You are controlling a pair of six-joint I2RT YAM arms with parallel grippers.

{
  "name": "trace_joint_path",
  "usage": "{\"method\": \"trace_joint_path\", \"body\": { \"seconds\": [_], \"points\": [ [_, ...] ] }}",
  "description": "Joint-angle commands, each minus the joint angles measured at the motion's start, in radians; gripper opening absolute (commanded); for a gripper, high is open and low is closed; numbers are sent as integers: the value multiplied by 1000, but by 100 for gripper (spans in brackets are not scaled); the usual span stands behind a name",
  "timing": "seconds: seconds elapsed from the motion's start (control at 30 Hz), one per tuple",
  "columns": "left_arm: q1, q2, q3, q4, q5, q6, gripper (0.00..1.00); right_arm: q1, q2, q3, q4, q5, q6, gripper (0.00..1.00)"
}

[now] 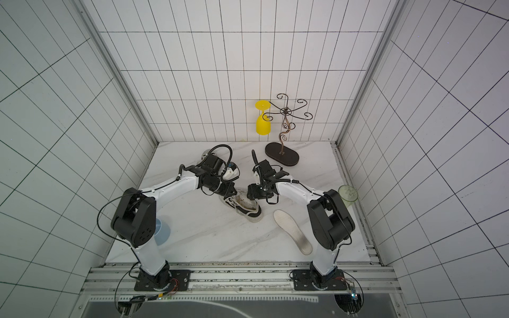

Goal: Insert the insole into the shoe
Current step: Adjust the shoe at the center of the board.

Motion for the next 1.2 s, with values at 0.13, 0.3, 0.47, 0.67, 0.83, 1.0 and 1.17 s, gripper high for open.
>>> {"method": "trace_joint_path", "body": {
  "seconds": [0.13, 0.3, 0.47, 0.67, 0.83, 1.0, 1.17],
  "points": [
    [-19, 29, 49, -11, 42, 80, 0, 2, 58, 102, 49, -37, -37, 39],
    [-30, 50, 86, -22, 4, 100, 0, 4, 28, 85, 56, -79, -23, 3],
    [-28, 60, 110, 31, -101, 45, 0, 4, -55, -87, 77, -127, 101, 0],
    [-49, 37, 87, 127, -196, -115, 15, 0, -123, -216, 207, -121, 291, 0],
    [-121, -63, -12, 122, -329, -225, 39, -2, -102, -207, 296, -144, 399, 0],
    [-134, -209, -104, 92, -463, -386, 54, -1, -93, -208, 309, -126, 408, 0],
    [-174, -321, -189, 95, -538, -471, 62, -1, -77, -208, 311, -108, 407, 0]
  ]
}}
